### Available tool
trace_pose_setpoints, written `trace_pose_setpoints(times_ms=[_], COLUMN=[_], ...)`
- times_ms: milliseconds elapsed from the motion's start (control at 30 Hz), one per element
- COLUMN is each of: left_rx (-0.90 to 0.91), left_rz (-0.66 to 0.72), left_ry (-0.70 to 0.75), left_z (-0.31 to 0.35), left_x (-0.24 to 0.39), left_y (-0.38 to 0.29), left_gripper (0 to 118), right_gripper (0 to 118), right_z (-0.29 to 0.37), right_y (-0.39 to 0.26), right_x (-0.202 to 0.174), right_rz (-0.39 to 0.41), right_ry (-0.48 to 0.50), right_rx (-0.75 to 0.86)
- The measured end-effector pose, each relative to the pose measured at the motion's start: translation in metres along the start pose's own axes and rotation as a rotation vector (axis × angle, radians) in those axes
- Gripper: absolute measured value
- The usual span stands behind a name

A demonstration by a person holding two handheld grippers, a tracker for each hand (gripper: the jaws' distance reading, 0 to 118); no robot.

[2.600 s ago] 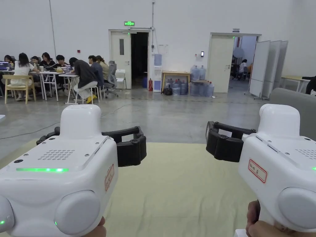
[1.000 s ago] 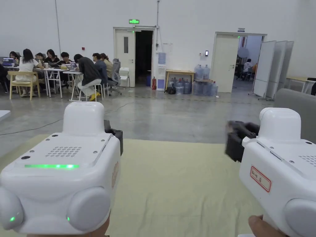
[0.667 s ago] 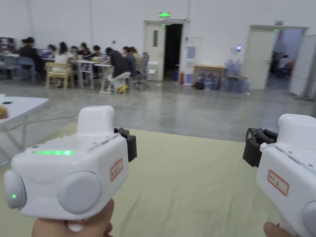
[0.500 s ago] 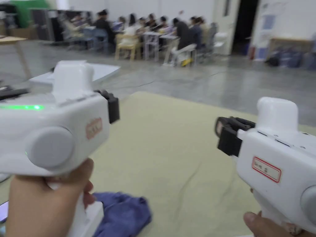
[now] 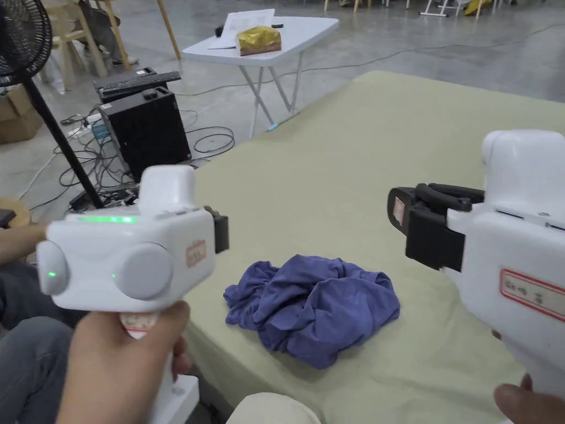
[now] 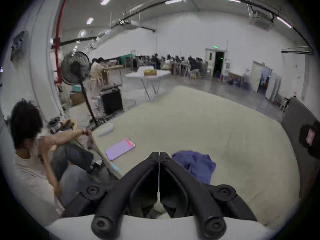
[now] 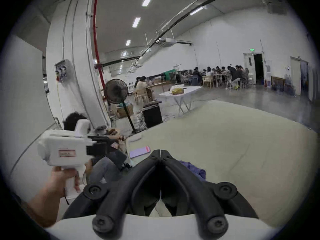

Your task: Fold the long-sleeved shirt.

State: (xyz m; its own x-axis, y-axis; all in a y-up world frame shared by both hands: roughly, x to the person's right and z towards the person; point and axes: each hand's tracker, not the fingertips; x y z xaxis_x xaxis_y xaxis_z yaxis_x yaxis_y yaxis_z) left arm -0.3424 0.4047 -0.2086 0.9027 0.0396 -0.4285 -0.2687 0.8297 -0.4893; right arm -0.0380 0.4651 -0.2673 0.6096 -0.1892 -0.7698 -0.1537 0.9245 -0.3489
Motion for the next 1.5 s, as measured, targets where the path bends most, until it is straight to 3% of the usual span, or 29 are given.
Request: trace_pose_setpoints(times_ms=[33,100,133,167,267,367,400,433,467,500,567,667,867,967,1067,1133,1267,1400,1500], left_rx=[-0.035,-0.137,-0.165,-0.184,-0.276,-0.313,-0.345,-0.391,-0.416,-0.433,-0.443,-0.367,-0.081,0.069,0.192,0.259,0.366,0.297,0.206], left_rz=[0.016,0.072,0.105,0.144,-0.003,-0.115,-0.129,-0.153,-0.173,-0.185,-0.11,0.058,-0.008,-0.067,-0.064,-0.096,-0.191,-0.232,-0.298], left_ry=[-0.036,-0.134,-0.275,-0.217,-0.118,-0.035,-0.024,-0.009,0.012,0.036,0.004,-0.206,-0.443,-0.53,-0.71,-0.753,-0.795,-0.954,-0.979], left_z=[-0.019,-0.064,-0.081,-0.091,-0.124,-0.199,-0.211,-0.23,-0.238,-0.242,-0.234,-0.195,-0.057,0.008,0.074,0.113,0.155,0.166,0.147], left_x=[0.004,0.01,0.014,0.01,0.017,0.045,0.046,0.046,0.045,0.044,0.043,0.046,0.105,0.142,0.177,0.209,0.28,0.352,0.406], left_y=[-0.006,-0.017,-0.025,-0.041,-0.074,-0.052,-0.055,-0.058,-0.061,-0.062,-0.054,-0.014,0.126,0.189,0.244,0.267,0.29,0.269,0.218], left_gripper=[9,117,118,118,118,117,112,91,4,0,0,0,0,0,0,0,0,0,0], right_gripper=[2,2,2,2,2,2,2,2,2,2,2,2,2,2,2,2,2,2,2], right_z=[0.003,0.009,0.012,0.014,0.016,0.014,0.013,0.012,0.012,0.011,0.014,0.023,0.066,0.098,0.138,0.172,0.238,0.297,0.326], right_y=[-0.003,-0.008,-0.011,-0.013,-0.021,-0.027,-0.03,-0.032,-0.033,-0.034,-0.035,-0.034,-0.012,0.001,0.013,0.021,0.038,0.04,0.029], right_x=[0.005,0.014,0.019,0.022,0.031,0.037,0.038,0.039,0.04,0.041,0.043,0.049,0.063,0.065,0.069,0.069,0.067,0.072,0.082], right_rz=[-0.005,-0.009,-0.013,-0.015,-0.02,-0.03,-0.03,-0.03,-0.03,-0.032,-0.037,-0.061,-0.12,-0.104,-0.13,-0.143,-0.091,-0.085,-0.11], right_ry=[-0.014,-0.047,-0.067,-0.08,-0.115,-0.132,-0.133,-0.133,-0.135,-0.135,-0.133,-0.131,-0.171,-0.227,-0.282,-0.352,-0.537,-0.685,-0.767], right_rx=[-0.014,-0.031,-0.041,-0.048,-0.08,-0.116,-0.127,-0.138,-0.147,-0.155,-0.16,-0.146,-0.032,0.045,0.131,0.183,0.28,0.357,0.367])
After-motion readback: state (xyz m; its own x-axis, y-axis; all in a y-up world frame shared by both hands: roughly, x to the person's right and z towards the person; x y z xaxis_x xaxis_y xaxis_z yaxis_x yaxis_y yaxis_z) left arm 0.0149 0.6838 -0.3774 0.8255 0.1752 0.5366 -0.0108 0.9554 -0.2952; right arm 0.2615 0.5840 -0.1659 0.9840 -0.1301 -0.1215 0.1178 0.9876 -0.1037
